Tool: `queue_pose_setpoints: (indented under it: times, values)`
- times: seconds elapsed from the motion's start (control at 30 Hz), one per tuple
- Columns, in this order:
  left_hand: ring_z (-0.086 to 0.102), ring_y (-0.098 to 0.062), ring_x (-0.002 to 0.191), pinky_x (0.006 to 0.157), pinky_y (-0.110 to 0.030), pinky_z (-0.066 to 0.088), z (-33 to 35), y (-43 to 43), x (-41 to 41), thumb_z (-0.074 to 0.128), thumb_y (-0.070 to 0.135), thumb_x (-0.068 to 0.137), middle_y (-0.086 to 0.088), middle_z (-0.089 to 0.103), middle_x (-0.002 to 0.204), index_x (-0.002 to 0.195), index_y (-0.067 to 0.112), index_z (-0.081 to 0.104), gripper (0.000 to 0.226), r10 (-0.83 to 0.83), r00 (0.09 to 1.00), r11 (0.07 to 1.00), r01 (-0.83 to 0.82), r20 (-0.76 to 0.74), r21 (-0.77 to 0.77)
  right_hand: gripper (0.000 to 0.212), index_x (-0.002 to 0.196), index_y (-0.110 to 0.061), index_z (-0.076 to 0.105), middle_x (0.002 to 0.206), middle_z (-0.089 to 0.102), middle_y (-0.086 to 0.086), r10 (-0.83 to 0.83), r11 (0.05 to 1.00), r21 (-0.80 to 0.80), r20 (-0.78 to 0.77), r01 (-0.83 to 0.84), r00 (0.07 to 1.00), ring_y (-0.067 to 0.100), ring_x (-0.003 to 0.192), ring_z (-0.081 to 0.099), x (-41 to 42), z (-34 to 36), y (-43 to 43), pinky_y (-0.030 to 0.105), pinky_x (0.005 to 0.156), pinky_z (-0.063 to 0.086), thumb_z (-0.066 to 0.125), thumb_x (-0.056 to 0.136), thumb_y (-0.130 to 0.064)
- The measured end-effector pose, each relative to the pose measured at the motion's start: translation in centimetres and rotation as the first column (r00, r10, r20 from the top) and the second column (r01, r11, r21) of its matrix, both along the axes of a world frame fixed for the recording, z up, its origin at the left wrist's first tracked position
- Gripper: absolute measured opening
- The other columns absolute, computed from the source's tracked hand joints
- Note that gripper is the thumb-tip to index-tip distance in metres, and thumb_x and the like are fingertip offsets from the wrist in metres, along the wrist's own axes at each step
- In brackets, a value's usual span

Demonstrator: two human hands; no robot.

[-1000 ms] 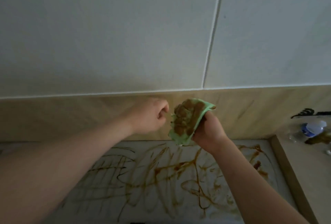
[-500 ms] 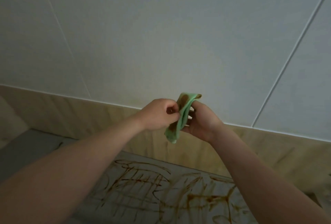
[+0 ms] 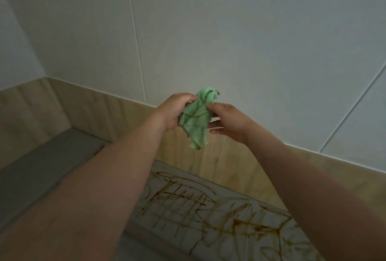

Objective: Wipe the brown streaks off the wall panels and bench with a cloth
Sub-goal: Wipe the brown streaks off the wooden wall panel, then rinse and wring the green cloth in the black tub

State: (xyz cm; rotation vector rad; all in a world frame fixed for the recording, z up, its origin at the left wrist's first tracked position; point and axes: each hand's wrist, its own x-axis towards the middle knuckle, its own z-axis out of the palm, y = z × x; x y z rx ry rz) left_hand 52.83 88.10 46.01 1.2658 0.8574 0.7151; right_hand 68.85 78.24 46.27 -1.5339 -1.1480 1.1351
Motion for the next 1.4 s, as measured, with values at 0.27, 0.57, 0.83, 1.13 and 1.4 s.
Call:
queue_pose_setpoints:
  times: [0.27, 0.57, 0.83, 1.13, 1.4]
  values:
    - [0.073, -0.036, 0.089, 0.082, -0.053, 0.06, -0.1, -6.9, -0.4, 0.061, 0.026, 0.086, -0.021, 0.075, 0.093, 0.095, 0.003, 0.072, 0.027, 0.429, 0.9, 0.897, -0.435, 0.079, 0.076, 0.039, 0.115, -0.012, 0.067, 0.111, 0.073, 0.006, 0.024, 0.999, 0.032, 0.054, -0.026, 0.998, 0.023, 0.092, 0.073, 1.2, 0.3, -3.7, 0.045, 0.089, 0.06, 0.035, 0.104, -0.031]
    - [0.059, -0.018, 0.079, 0.068, -0.032, 0.043, -0.1, -19.5, -9.0, 0.054, 0.035, 0.104, 0.001, 0.062, 0.084, 0.097, 0.02, 0.06, 0.017, 0.701, 0.628, 0.686, -0.464, -0.338, 0.561, 0.033, 0.082, -0.008, 0.066, 0.097, 0.069, 0.028, 0.081, 0.995, 0.05, 0.174, -0.091, 0.981, 0.047, 0.094, 0.067, 2.2, -2.5, -9.2, 0.057, 0.076, 0.056, 0.043, 0.092, -0.03]
    - [0.067, -0.015, 0.079, 0.064, -0.03, 0.05, -3.6, -39.9, -21.9, 0.067, 0.048, 0.094, 0.002, 0.07, 0.088, 0.105, 0.021, 0.066, 0.029, 0.444, 0.417, 0.888, -0.319, -0.793, 0.33, 0.005, 0.093, -0.028, 0.061, 0.094, 0.062, -0.003, 0.624, 0.768, -0.038, 0.272, -0.639, 0.733, 0.02, 0.089, 0.063, -11.9, -8.0, -18.8, 0.034, 0.075, 0.051, 0.059, 0.091, -0.031]
    - [0.066, -0.018, 0.081, 0.067, -0.03, 0.05, -14.8, -61.0, -39.5, 0.065, 0.02, 0.095, -0.004, 0.071, 0.1, 0.103, 0.023, 0.064, 0.009, 0.519, 0.387, 0.699, -0.705, -0.762, 0.118, 0.016, 0.108, -0.013, 0.067, 0.09, 0.066, 0.004, 0.798, 0.554, -0.171, 0.387, -0.815, 0.462, 0.019, 0.078, 0.063, -30.6, -15.6, -31.5, 0.022, 0.062, 0.049, 0.058, 0.096, -0.007]
    - [0.068, -0.025, 0.081, 0.072, -0.034, 0.055, -24.5, -80.4, -47.3, 0.049, 0.007, 0.1, -0.014, 0.069, 0.095, 0.099, 0.014, 0.069, 0.021, 0.935, 0.181, 0.113, -0.967, -0.304, -0.227, 0.024, 0.103, -0.01, 0.067, 0.098, 0.071, 0.014, 0.889, 0.453, -0.303, 0.076, -0.839, 0.452, 0.02, 0.081, 0.068, -47.3, -25.1, -45.2, 0.028, 0.063, 0.056, 0.045, 0.104, -0.019]
